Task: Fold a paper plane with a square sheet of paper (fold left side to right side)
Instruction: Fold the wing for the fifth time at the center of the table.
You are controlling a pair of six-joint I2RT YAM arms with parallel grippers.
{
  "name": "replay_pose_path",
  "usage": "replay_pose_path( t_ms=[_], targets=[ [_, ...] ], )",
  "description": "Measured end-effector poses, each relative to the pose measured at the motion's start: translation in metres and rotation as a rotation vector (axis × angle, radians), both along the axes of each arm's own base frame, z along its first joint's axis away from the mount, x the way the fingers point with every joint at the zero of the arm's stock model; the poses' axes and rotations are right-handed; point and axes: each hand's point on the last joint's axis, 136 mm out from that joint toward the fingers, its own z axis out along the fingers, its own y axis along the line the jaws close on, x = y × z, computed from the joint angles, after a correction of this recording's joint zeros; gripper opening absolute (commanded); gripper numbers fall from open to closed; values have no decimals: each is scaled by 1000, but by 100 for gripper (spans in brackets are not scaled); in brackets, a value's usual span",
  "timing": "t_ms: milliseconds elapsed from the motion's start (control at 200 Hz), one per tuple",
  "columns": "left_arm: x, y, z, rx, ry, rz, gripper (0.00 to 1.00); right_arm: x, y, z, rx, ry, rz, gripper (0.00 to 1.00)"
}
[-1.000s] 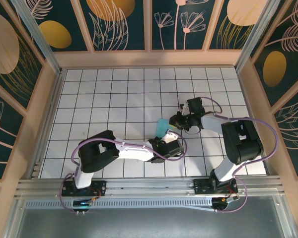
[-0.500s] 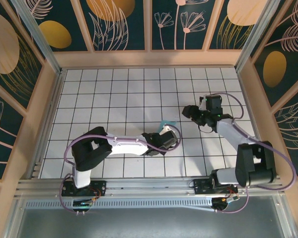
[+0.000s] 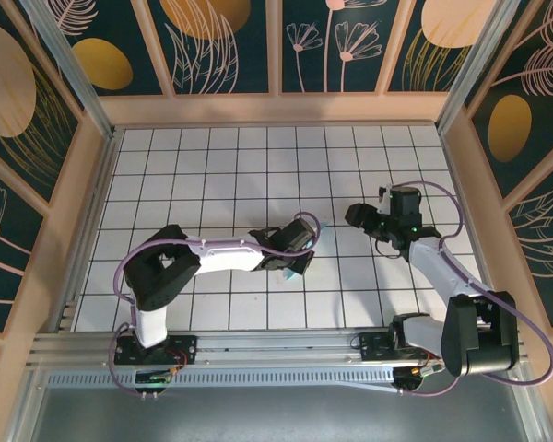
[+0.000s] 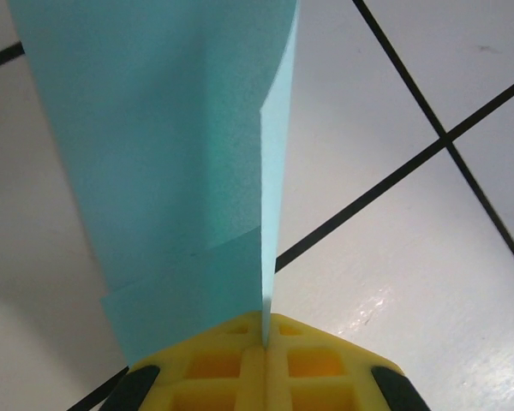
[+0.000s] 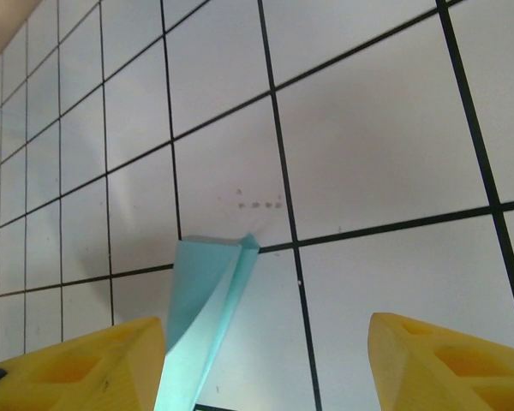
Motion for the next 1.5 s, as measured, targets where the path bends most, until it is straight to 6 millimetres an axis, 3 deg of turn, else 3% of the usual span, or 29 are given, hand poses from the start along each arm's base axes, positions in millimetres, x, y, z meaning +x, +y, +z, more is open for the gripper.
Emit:
replay_pose_path(
  t_ms=[405,886,1501],
  targets=[
    [6,7,-8,-209,211,91,0,-14,8,-16,27,29,52,64],
    [11,-14,19,-470,346,128,0,-21,38,-19,111,-10,119,63],
    [9,-26,18,-587,444,155,0,-17,73,-36,186,42,128,58]
  ],
)
